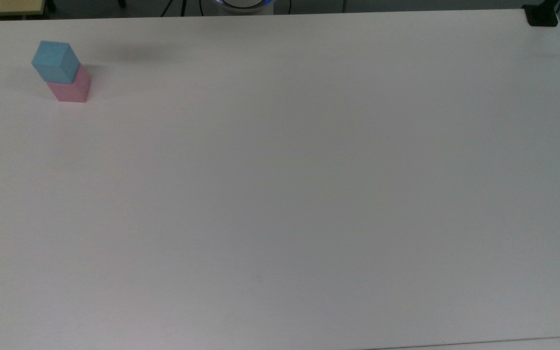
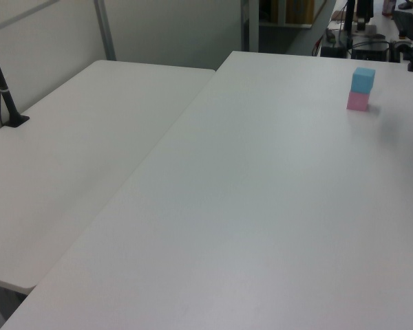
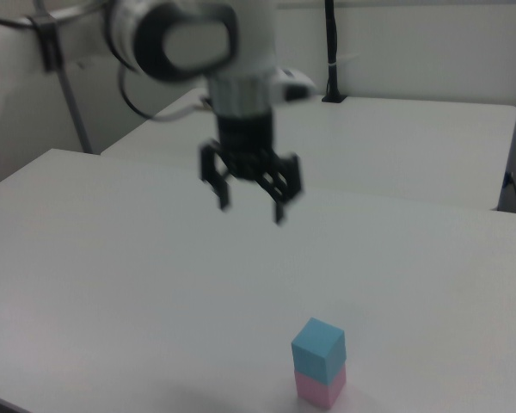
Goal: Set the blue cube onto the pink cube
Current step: 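Open the gripper and raise it away from the stacked cubes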
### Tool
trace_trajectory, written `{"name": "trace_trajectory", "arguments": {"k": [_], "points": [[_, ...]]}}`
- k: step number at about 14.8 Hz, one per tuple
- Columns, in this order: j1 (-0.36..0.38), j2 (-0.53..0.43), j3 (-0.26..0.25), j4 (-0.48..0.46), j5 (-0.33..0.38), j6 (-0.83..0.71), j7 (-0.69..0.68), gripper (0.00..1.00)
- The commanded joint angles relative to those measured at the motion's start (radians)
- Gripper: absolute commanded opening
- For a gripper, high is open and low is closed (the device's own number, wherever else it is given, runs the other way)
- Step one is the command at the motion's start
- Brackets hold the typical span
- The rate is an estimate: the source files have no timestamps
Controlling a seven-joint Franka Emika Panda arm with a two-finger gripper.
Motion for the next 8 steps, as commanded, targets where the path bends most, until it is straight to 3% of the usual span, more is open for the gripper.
{"name": "trace_trajectory", "arguments": {"k": [1,3,4,8], "points": [[0.0,-0.007,0.245,0.096,-0.088,-0.164,0.147,1.0],[-0.008,-0.009,0.368,0.096,-0.105,-0.17,0.237,1.0],[-0.008,-0.01,0.402,0.096,-0.103,-0.163,0.282,1.0],[-0.026,-0.012,0.456,0.097,-0.048,-0.12,0.348,1.0]]}}
